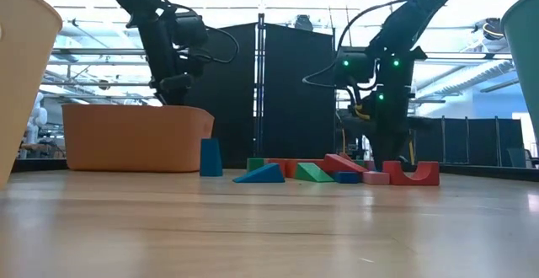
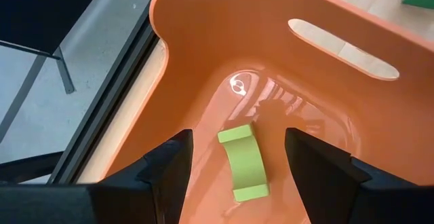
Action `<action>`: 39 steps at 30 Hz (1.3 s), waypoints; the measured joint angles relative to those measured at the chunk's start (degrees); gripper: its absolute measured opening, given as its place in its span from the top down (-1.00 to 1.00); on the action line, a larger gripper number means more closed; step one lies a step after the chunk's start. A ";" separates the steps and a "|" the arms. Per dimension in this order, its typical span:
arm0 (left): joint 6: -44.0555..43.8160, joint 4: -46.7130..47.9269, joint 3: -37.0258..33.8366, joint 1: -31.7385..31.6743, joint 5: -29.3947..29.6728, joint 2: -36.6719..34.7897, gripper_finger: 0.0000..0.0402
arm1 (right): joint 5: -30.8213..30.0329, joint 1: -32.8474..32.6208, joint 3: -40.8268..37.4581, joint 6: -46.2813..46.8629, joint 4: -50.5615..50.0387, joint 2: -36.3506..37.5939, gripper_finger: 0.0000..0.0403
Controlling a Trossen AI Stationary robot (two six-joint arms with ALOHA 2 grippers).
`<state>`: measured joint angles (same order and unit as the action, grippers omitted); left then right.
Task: Sort blocks by size
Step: Put the blue arch block into the orange bin
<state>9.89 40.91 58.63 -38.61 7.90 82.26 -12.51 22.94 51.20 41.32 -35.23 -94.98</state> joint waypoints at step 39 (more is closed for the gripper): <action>7.16 -9.68 0.76 4.55 1.03 -7.34 -0.17 | -8.17 -2.80 -0.24 -19.24 32.39 8.30 0.85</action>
<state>17.05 31.24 59.40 -34.06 8.93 74.91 -20.68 20.14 50.96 22.08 -2.84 -86.67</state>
